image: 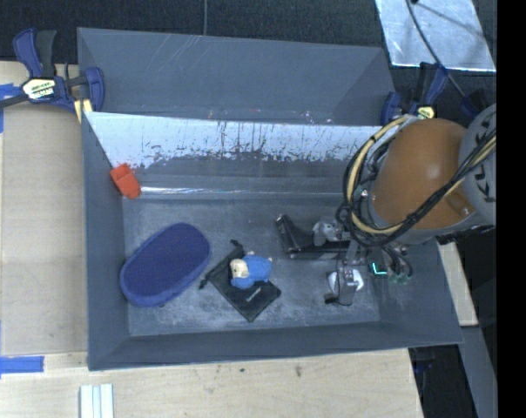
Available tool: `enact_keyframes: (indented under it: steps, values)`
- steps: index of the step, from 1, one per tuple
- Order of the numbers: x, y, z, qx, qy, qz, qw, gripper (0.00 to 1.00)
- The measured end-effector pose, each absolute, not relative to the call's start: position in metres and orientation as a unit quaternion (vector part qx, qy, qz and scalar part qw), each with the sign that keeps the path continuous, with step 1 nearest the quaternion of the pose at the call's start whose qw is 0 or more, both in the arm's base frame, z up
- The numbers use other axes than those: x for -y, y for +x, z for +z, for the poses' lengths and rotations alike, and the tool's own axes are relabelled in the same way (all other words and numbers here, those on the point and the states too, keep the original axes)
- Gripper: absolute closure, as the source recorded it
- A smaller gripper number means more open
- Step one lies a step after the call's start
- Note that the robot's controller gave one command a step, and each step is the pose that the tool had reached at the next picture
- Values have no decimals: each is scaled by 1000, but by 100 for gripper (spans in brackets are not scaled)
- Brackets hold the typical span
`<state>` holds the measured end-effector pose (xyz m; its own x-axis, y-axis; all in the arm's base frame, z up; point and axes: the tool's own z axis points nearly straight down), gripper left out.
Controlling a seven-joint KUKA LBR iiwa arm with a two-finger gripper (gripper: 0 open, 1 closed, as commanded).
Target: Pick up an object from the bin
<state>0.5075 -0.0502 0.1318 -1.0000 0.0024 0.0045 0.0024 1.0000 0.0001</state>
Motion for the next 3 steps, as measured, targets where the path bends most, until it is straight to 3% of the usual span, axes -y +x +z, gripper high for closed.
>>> enact_keyframes:
  steps: [1,2,3]
  values:
    - [98,587,67,999,-35,1,-1,0]
    - [103,598,101,988,157,1,-3,0]
    - [107,610,100,983,185,1,-2,0]
